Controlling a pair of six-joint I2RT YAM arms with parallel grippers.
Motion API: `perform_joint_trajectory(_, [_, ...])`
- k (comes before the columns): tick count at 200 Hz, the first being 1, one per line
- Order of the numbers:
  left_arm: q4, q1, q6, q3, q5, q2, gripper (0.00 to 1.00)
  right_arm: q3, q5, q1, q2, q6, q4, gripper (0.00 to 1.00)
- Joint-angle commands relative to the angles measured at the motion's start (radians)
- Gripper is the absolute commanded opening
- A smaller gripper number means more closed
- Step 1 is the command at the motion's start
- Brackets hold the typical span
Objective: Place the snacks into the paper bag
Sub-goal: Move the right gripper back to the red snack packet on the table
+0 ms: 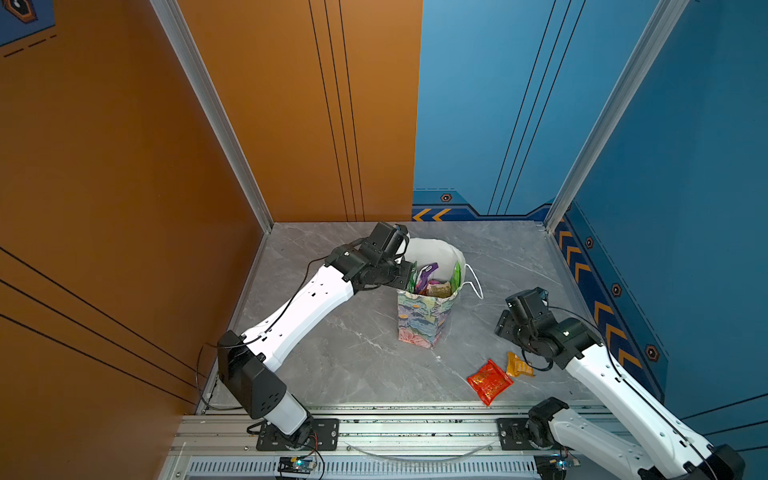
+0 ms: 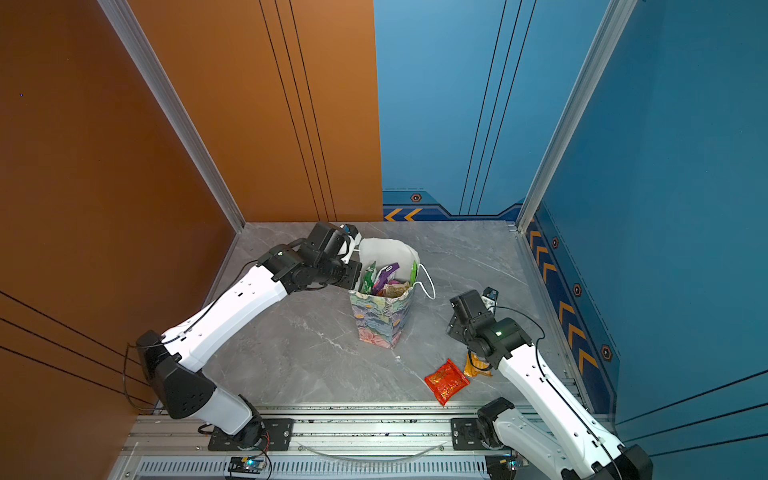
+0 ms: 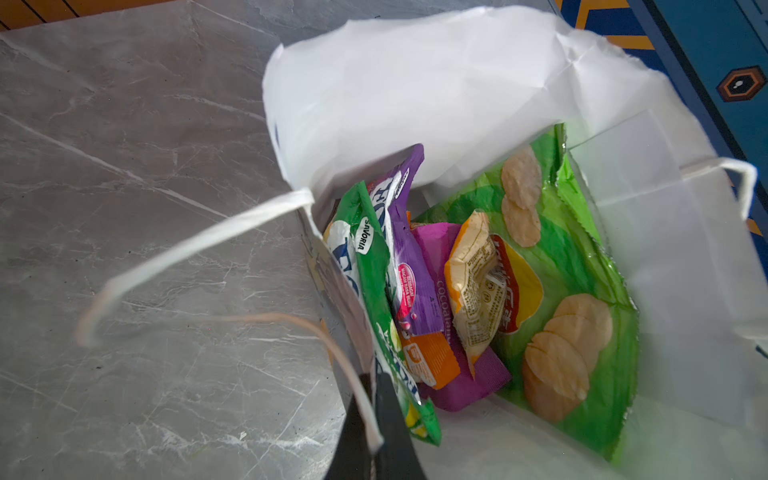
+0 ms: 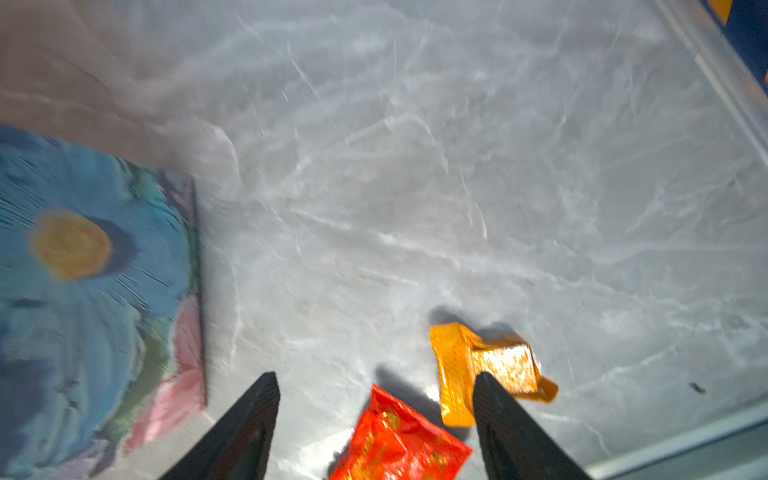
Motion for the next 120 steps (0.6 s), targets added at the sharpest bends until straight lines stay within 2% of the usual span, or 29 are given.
perform_joint_trajectory(1, [0.034, 0.010, -0.007, -0.003, 0.032, -0.009, 0.00, -0.057, -0.048, 0.054, -0.015, 0.117, -0.123, 0.76])
perform_joint_trajectory(56, [0.032, 0.022, -0.010, -0.003, 0.041, -0.007, 0.00, -0.275, -0.233, 0.193, -0.090, 0.391, -0.053, 0.76])
perform_joint_trajectory(120, [0.034, 0.040, -0.022, -0.002, 0.072, -0.002, 0.01, -0.467, -0.310, 0.298, -0.235, 0.651, 0.070, 0.75])
